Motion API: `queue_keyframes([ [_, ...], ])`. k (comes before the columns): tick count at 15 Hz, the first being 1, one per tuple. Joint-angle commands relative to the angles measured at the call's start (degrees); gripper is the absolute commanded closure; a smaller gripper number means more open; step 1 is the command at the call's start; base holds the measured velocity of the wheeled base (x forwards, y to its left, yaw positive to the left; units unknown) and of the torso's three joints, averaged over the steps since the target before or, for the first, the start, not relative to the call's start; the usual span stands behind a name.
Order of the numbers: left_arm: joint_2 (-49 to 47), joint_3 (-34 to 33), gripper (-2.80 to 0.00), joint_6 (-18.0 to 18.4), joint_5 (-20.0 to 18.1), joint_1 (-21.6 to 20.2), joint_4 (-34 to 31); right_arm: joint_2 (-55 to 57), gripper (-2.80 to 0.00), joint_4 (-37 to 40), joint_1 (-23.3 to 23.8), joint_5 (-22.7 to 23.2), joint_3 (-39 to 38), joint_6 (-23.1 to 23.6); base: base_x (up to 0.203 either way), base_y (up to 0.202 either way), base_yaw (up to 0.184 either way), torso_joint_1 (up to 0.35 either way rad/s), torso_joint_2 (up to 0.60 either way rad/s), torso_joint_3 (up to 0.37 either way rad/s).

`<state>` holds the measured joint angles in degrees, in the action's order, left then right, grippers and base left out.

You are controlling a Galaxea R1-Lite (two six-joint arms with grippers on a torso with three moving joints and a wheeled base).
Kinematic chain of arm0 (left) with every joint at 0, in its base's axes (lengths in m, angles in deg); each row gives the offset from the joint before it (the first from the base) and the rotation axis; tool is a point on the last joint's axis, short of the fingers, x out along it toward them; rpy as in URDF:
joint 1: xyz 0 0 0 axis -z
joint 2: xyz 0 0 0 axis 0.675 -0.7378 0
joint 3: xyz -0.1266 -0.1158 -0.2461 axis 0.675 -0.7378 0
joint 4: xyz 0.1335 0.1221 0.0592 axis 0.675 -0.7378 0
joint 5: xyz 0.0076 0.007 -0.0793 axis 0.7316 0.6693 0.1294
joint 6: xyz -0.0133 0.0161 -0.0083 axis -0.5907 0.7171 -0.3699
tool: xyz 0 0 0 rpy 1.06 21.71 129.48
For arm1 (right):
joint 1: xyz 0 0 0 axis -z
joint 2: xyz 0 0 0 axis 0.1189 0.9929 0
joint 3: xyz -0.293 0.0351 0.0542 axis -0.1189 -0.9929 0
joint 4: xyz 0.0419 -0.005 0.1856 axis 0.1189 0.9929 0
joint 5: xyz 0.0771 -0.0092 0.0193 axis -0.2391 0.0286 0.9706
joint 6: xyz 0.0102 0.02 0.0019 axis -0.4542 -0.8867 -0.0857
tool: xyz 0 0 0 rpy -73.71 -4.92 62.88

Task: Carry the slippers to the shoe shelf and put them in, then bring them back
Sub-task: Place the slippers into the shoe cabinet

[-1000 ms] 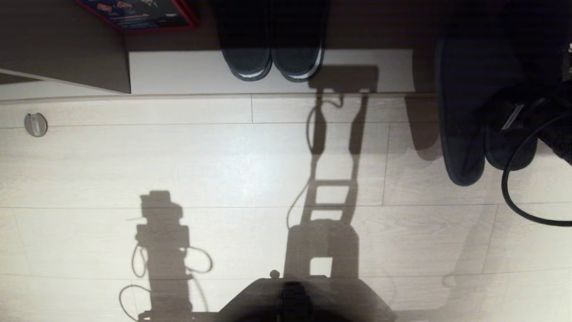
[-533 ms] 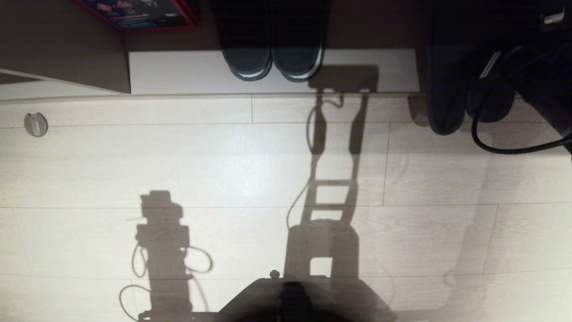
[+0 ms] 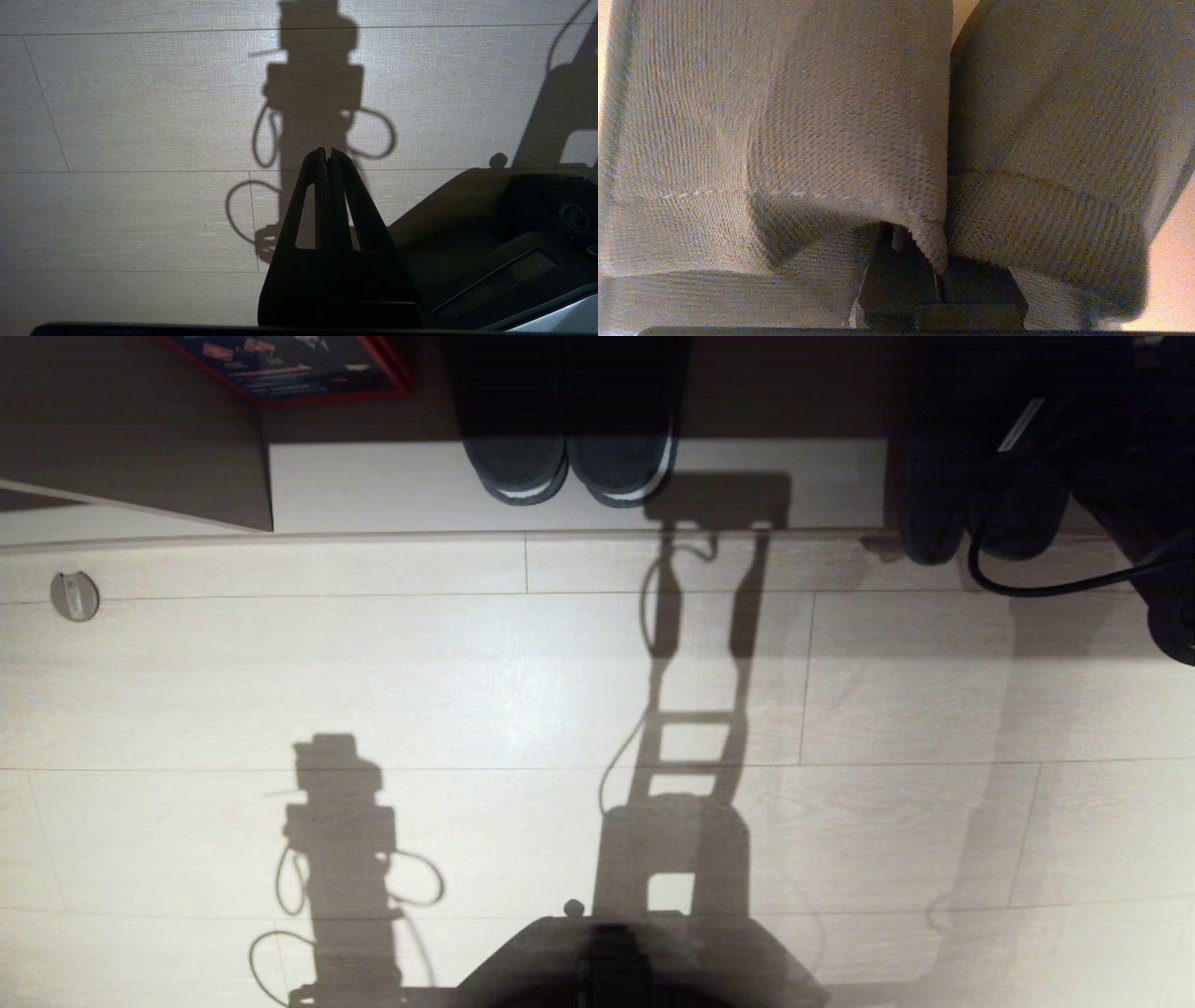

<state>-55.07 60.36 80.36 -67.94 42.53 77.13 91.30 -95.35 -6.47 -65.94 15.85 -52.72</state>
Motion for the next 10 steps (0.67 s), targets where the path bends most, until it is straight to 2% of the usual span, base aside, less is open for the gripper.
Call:
queue_keyframes([
  [1, -0.04, 0.00, 0.00, -0.04, 0.02, -0.07, 0.01, 1.11, 0.00, -0.49, 0.09, 0.14, 0.56, 0.06, 0.000, 0.000, 0.000, 0.000, 0.00, 0.000],
  [2, -0.04, 0.00, 0.00, -0.04, 0.02, -0.07, 0.01, 1.17, 0.00, -0.53, 0.09, 0.25, 0.59, 0.06, 0.000, 0.000, 0.000, 0.000, 0.00, 0.000],
  [3, -0.04, 0.00, 0.00, -0.04, 0.02, -0.07, 0.01, 1.20, -2.80, -0.53, 0.09, 0.32, 0.59, 0.06, 0.000, 0.000, 0.000, 0.000, 0.00, 0.000],
  [10, -0.04, 0.00, 0.00, -0.04, 0.02, 0.01, 0.01, 1.73, -2.80, -0.44, 0.09, 0.23, -0.38, 0.15, 0.000, 0.000, 0.000, 0.000, 0.00, 0.000],
])
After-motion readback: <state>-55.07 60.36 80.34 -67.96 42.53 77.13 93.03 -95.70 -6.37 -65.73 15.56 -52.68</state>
